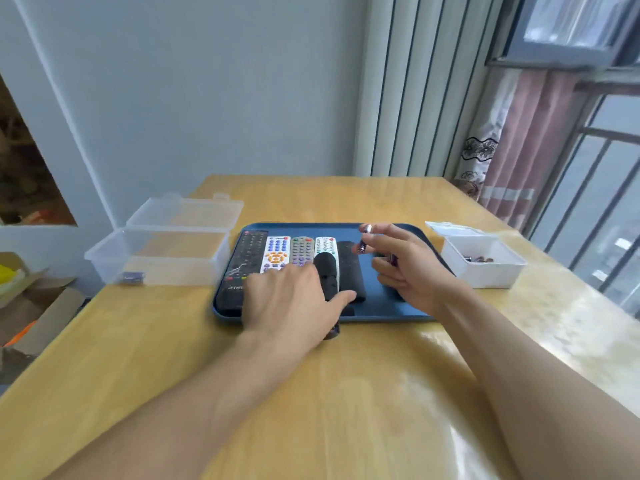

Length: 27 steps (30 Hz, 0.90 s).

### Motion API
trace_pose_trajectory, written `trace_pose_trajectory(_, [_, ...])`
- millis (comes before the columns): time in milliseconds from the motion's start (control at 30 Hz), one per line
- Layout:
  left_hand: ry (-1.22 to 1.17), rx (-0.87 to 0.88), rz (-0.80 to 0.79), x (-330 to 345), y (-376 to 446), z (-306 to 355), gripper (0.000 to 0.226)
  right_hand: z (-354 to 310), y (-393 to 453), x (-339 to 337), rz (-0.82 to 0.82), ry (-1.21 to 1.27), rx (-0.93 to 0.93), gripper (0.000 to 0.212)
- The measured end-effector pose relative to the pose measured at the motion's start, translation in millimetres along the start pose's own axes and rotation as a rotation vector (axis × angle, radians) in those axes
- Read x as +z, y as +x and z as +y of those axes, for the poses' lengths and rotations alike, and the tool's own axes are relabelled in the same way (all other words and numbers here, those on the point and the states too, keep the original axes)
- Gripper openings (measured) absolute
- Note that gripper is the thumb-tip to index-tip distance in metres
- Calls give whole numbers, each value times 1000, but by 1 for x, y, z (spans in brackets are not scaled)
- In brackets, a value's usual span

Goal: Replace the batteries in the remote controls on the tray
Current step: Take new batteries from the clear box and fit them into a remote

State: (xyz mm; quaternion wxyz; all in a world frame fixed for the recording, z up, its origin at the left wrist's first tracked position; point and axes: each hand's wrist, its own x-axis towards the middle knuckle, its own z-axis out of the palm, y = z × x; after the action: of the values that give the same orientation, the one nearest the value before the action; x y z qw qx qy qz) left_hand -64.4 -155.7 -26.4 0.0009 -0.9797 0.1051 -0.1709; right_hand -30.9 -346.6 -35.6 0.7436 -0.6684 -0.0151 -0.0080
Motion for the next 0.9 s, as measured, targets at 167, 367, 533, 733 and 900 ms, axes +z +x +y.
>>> trace_pose_trajectory(167, [31, -45, -62, -1, -1, 4, 60, 0, -4, 4, 9, -63, -46, 13])
trace_pose_trajectory(367, [-39, -92, -109, 11, 0, 4, 52, 4, -7, 15, 39, -150, -33, 14])
trace_pose_trajectory(533, [-268, -107, 20, 16, 1, -5, 38, 3, -11, 19, 48, -116, -122, 20])
trace_pose_trajectory(733, [-1373, -131, -14, 24, 19, -13, 29, -5, -21, 27, 103, -87, -286, 17])
trace_pose_trajectory(900, [-1785, -233, -342, 15, 30, -11, 34, -5, -22, 30, 137, -150, -393, 16])
